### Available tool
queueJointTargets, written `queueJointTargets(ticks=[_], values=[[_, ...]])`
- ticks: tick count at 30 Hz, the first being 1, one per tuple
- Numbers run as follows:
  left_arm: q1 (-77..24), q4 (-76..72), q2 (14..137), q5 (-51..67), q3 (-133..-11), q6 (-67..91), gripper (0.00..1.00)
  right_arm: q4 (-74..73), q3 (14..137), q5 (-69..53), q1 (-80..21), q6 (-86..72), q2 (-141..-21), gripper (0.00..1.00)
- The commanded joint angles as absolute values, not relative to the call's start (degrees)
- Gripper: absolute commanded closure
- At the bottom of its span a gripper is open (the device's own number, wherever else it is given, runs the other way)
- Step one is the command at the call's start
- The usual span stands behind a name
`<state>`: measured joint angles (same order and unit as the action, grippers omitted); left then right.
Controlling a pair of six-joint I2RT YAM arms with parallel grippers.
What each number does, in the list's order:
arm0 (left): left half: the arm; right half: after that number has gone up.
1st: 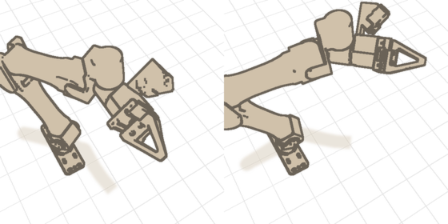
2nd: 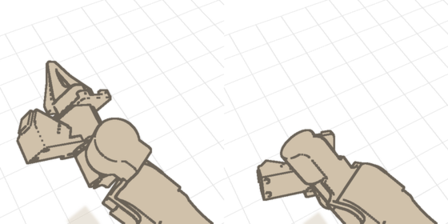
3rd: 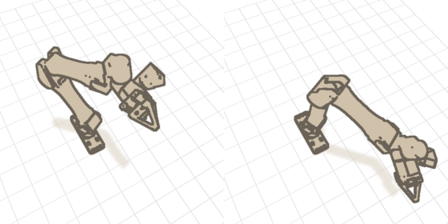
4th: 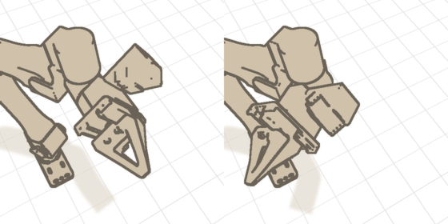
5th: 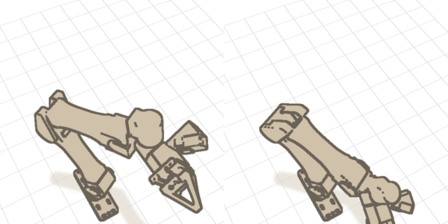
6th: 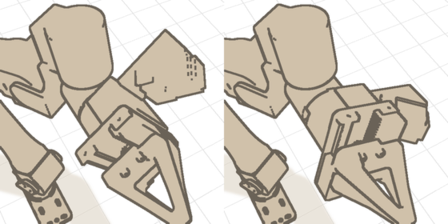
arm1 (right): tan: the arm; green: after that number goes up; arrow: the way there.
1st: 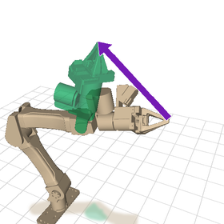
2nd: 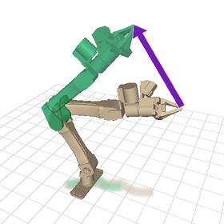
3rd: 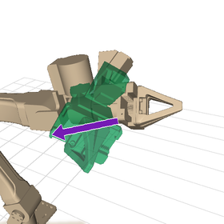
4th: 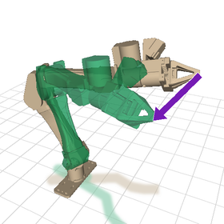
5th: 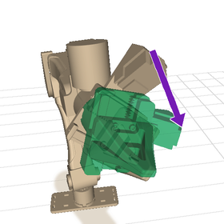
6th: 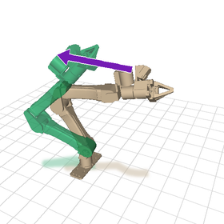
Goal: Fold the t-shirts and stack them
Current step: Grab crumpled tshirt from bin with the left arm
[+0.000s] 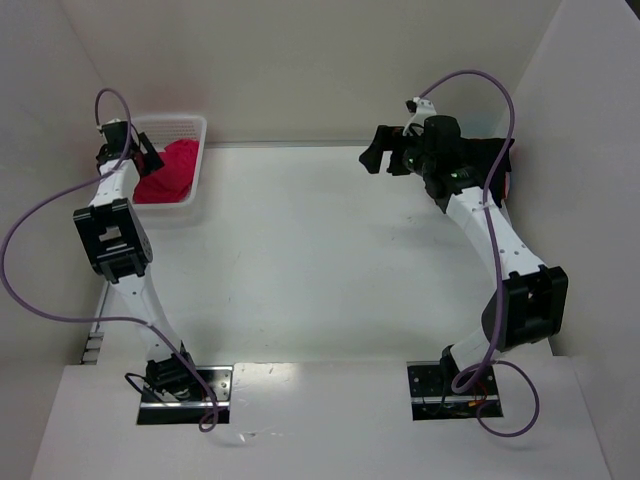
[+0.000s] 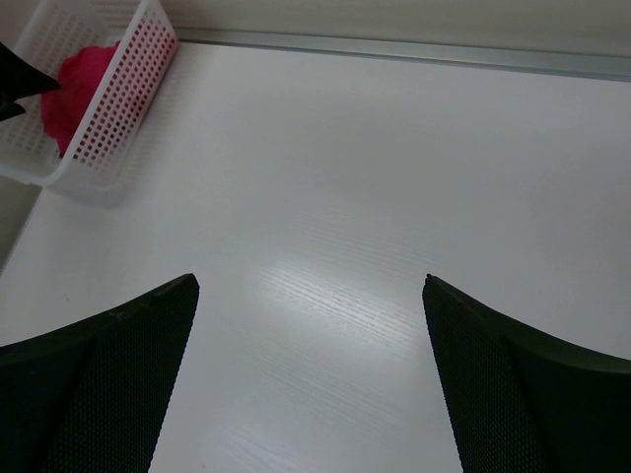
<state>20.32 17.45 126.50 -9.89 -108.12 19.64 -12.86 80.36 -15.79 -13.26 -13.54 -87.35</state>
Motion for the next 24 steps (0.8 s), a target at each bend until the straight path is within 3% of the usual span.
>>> queueJointTargets(ticks=[1,8,11,14,16,20,24], values=[[20.0,14.8,128.8,-11.2,-107.8,19.1,0.02,-11.9,80.7,-16.1,-13.5,-12.7,-85.5,0.00],[18.3,15.4,133.4,-14.7,-110.5,19.1,0.03,-13.7,82.4,-16.1,-13.5,-12.1,-86.6,0.00],[18.3,15.4,134.9,-15.2,-111.1,19.8,0.09,-14.2,83.1,-16.1,-13.5,-12.1,-87.1,0.00],[18.3,14.2,134.9,-15.2,-110.6,19.8,0.27,-14.2,83.8,-16.6,-13.5,-12.7,-88.2,0.00],[18.3,14.2,134.9,-14.6,-110.6,19.8,0.58,-14.2,83.8,-16.6,-13.5,-13.3,-88.2,0.00],[18.3,13.6,130.4,-15.2,-109.2,20.5,0.94,-13.7,83.8,-17.1,-13.5,-13.8,-88.2,0.00],[17.8,12.2,119.1,-13.5,-107.1,21.0,1.00,-11.9,82.0,-17.1,-13.5,-13.8,-86.1,0.00]])
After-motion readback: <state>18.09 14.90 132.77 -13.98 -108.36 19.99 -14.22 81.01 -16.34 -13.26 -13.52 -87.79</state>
